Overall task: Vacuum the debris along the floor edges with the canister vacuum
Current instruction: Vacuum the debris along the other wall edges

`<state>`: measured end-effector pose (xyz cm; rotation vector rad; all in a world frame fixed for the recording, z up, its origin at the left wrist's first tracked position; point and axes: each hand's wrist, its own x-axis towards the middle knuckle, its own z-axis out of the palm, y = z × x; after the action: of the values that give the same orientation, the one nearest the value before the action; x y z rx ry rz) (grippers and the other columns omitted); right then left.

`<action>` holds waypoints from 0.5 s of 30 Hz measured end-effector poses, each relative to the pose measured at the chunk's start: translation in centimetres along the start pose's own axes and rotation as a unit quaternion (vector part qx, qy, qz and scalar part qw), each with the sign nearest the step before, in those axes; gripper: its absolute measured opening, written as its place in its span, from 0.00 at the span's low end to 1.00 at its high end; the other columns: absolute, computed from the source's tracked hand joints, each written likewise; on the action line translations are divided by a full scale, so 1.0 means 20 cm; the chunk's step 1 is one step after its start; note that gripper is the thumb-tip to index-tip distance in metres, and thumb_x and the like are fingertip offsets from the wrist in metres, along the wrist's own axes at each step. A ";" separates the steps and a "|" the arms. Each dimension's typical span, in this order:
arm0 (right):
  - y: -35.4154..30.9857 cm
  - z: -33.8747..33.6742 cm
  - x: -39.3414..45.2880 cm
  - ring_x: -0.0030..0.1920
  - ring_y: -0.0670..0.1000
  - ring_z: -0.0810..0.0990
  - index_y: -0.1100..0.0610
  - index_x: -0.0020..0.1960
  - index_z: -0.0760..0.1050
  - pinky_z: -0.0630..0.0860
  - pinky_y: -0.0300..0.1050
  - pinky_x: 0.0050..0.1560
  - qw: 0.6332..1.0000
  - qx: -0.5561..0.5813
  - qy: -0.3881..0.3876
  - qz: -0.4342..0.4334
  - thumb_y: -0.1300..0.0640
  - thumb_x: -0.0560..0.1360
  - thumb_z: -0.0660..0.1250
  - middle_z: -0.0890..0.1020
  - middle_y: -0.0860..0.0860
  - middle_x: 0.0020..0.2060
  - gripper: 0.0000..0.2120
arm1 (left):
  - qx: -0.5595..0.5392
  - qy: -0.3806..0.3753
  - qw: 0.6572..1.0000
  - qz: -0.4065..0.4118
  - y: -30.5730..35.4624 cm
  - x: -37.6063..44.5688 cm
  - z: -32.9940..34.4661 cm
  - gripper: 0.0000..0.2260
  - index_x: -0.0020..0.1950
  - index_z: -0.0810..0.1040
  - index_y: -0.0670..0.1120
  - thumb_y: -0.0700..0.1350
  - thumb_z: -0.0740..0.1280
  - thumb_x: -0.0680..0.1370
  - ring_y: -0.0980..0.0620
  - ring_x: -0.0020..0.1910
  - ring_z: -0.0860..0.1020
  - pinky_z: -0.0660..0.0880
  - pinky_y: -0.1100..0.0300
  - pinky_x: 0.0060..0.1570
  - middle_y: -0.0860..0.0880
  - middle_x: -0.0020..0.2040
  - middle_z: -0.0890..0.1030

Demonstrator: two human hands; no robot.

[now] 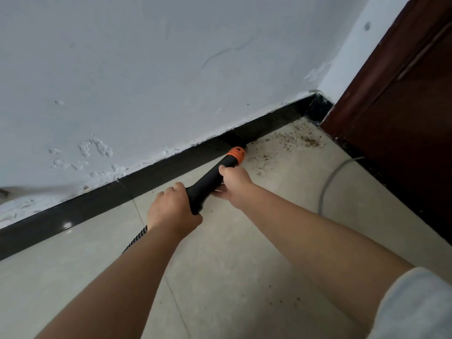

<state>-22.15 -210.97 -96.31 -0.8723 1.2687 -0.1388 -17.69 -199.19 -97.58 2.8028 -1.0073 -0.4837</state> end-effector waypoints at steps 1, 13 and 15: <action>-0.03 -0.02 0.01 0.59 0.61 0.76 0.62 0.69 0.63 0.77 0.49 0.44 1.000 0.001 -0.001 0.000 0.60 0.80 0.59 0.73 0.60 0.61 0.18 | 0.001 -0.002 1.000 0.000 0.04 0.02 -0.01 0.17 0.53 0.66 0.44 0.51 0.67 0.72 0.47 0.50 0.73 0.67 0.58 0.40 0.49 0.46 0.70; -0.25 -0.30 0.31 0.60 0.60 0.74 0.62 0.71 0.60 0.75 0.55 0.60 1.000 -0.005 0.005 -0.024 0.59 0.79 0.58 0.73 0.59 0.62 0.22 | 0.012 -0.007 0.999 -0.030 0.42 0.20 -0.01 0.15 0.50 0.66 0.46 0.49 0.68 0.70 0.50 0.41 0.69 0.66 0.59 0.37 0.51 0.41 0.70; -0.28 -0.34 0.33 0.60 0.60 0.75 0.62 0.71 0.60 0.76 0.55 0.59 1.000 -0.003 0.007 -0.022 0.59 0.79 0.58 0.73 0.59 0.62 0.21 | 0.014 -0.019 0.999 -0.038 0.49 0.23 0.00 0.16 0.50 0.66 0.45 0.49 0.69 0.70 0.49 0.41 0.70 0.67 0.58 0.38 0.50 0.42 0.71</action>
<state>-23.84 -221.70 -97.95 -0.9065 1.2651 -0.1757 -20.22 -209.58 -96.55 2.8750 -0.9243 -0.5385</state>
